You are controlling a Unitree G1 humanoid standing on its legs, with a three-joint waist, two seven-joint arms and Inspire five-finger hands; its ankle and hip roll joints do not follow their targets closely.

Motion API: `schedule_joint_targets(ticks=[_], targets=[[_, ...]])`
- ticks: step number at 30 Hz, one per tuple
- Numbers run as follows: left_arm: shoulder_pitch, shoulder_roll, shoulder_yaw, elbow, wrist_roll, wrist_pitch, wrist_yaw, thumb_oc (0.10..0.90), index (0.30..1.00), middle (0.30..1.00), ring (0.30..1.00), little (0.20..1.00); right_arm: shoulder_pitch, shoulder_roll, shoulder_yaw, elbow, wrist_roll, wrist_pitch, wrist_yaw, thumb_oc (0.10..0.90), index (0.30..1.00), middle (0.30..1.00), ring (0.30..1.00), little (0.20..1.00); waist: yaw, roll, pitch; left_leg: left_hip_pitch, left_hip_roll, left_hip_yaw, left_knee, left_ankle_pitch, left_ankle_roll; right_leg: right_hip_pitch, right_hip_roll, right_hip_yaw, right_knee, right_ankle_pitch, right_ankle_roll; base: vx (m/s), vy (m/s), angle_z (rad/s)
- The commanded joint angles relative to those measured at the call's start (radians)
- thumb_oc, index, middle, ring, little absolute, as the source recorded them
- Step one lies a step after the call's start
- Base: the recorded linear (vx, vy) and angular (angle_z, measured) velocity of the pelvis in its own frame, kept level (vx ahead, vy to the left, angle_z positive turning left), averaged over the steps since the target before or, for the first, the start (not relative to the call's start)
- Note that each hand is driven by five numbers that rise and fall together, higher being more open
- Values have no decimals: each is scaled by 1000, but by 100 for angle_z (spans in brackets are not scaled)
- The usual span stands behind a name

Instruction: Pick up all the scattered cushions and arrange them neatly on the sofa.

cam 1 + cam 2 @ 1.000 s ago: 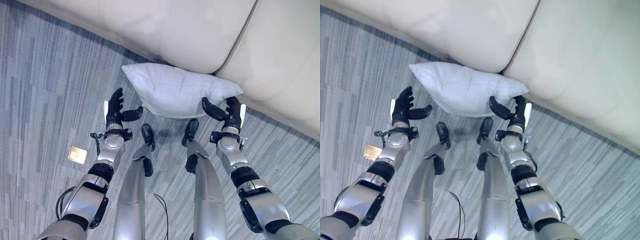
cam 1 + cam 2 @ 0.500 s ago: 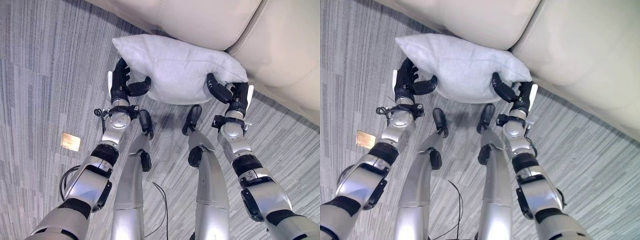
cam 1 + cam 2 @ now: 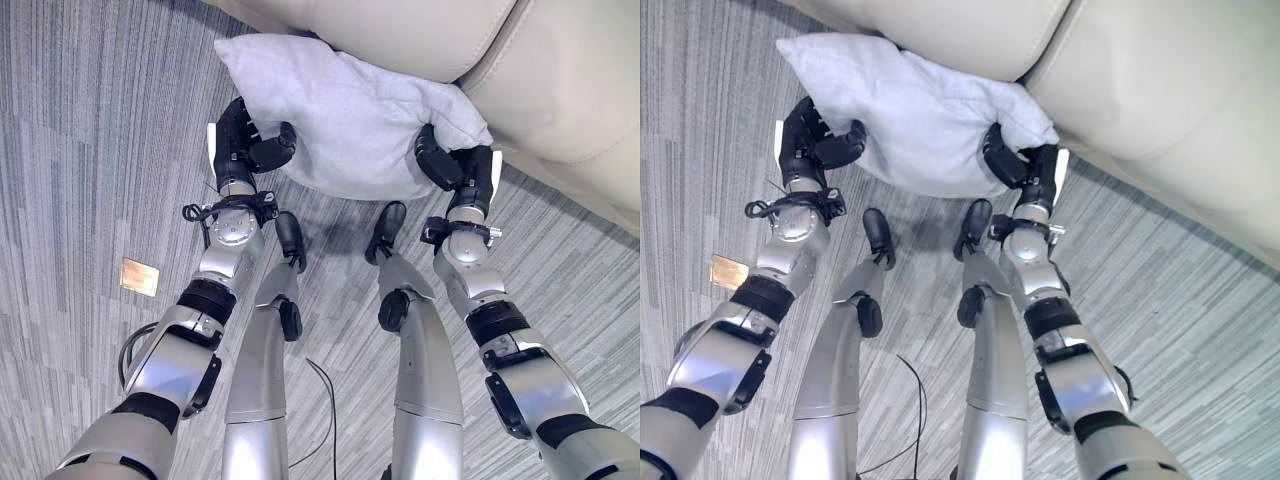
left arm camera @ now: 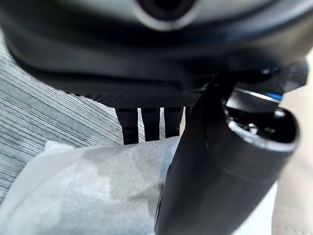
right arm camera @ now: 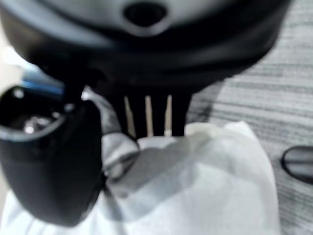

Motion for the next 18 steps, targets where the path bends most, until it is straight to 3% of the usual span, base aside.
schedule_joint_targets(ticks=[1, 3, 7, 12, 13, 14, 15, 18], targets=[[125, -68, -6, -152, 25, -118, -55, 400, 300, 300, 300, 300, 37, 98, 44, -165, -37, -102, 98, 400, 300, 300, 300, 300, 6, 26, -219, 80, 33, -83, -37, -90, -63, 118, -1, 52, -141, 25, 175, 5, -63, 8], [139, -69, -1, -172, 29, -117, -61, 400, 300, 300, 300, 300, 59, 101, 33, -176, -33, -107, 103, 400, 300, 300, 300, 300, 5, 26, -224, 100, 33, -83, -51, -89, -66, 140, 1, 48, -155, 25, 176, 19, -41, 1], [260, -73, 2, -293, 69, -112, -92, 400, 300, 300, 300, 300, 199, 96, -2, -269, -43, -116, 132, 400, 300, 300, 300, 300, 0, 23, -239, 232, 30, -90, -106, -90, -79, 270, 11, 25, -207, 32, 181, 36, -56, -2], [438, -80, -11, -425, 83, -115, -152, 400, 300, 300, 300, 300, 372, 85, -1, -421, -80, -118, 180, 400, 300, 300, 300, 300, -3, 8, -265, 459, 28, -94, -176, -101, -100, 480, 24, -1, -297, 33, 185, 37, -25, -2], [473, -79, -14, -450, 84, -115, -161, 400, 300, 300, 300, 300, 409, 84, 1, -451, -84, -115, 191, 400, 300, 300, 300, 300, -4, 5, -268, 521, 26, -92, -202, -98, -105, 539, 29, -7, -325, 37, 186, 86, -21, -15], [570, -68, -13, -522, 78, -120, -183, 400, 300, 300, 300, 300, 511, 59, -10, -545, -119, -107, 213, 400, 300, 300, 300, 300, -11, -15, -275, 694, 8, -78, -277, -65, -109, 712, 39, -25, -410, 68, 181, 61, -20, -24], [572, -68, -13, -523, 78, -120, -183, 400, 300, 300, 300, 300, 513, 59, -10, -546, -119, -106, 213, 400, 300, 300, 300, 300, -10, -16, -270, 703, 8, -77, -281, -64, -110, 720, 40, -25, -413, 69, 181, 111, -20, -25], [674, -46, -26, -579, 93, -117, -211, 400, 300, 300, 300, 300, 630, 28, -35, -630, -147, -95, 237, 400, 300, 300, 300, 300, -10, -25, -287, 914, 10, -65, -359, -57, -117, 943, 61, -37, -496, 67, 187, 235, -25, -17]])
